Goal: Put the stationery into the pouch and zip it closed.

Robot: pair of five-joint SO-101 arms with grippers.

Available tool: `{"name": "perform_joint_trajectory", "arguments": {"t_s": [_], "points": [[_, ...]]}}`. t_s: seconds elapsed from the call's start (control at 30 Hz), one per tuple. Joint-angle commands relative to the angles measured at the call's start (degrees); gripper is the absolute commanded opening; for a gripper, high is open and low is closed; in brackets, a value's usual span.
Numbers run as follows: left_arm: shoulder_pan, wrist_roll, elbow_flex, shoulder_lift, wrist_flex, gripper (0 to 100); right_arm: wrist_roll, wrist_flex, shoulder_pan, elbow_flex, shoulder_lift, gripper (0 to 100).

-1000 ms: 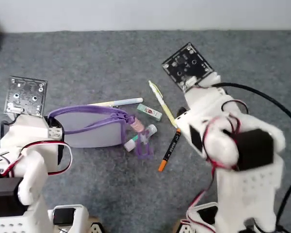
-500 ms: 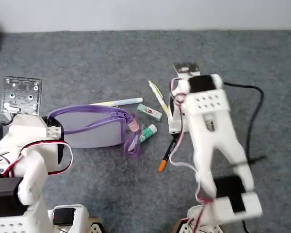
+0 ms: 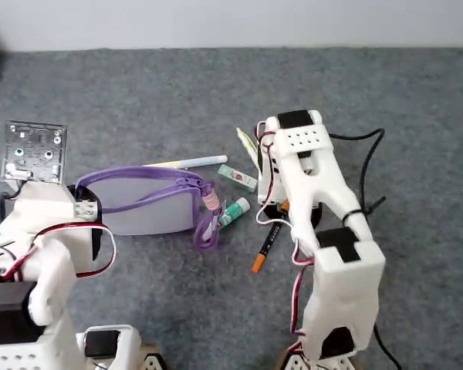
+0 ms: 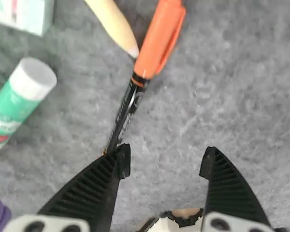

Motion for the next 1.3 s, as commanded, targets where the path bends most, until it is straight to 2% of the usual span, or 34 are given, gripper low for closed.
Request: {"name": "perform_joint_trajectory", "arguments": {"t_s": [0.0, 0.43, 0.5, 0.63, 0.77, 0.9, 1.0, 1.27], "points": [[0.09, 0.62, 0.92, 0.44, -0.18, 1, -0.79, -0.22, -0.75, -6.68, 3.21, 23.5], [0.26, 0.62, 0.92, 0.44, -0.18, 1, -0.88, -0.31, 0.92, -22.95, 19.91, 22.5], [0.35, 0.62, 1.27, 0.44, -0.18, 1, -0.79, -0.31, 0.92, -24.97, 21.93, 18.2], [0.09, 0.62, 4.88, 0.44, -2.11, 1, -0.62, -0.22, 1.89, -29.01, 26.42, 2.1], [0.09, 0.62, 5.58, 0.44, -2.55, 1, -0.62, 1.54, 2.77, -31.38, 28.18, 1.1], [0.09, 0.62, 5.67, 0.44, -2.55, 1, 0.09, 2.68, 2.42, -32.0, 24.92, 0.8], [0.09, 0.62, 5.67, 0.44, -2.55, 1, 3.43, 2.77, 1.71, -32.0, 20.0, 0.9], [0.09, 0.62, 5.67, 0.44, -2.55, 1, 7.82, 2.86, -0.92, -24.53, -1.71, 0.8]]}}
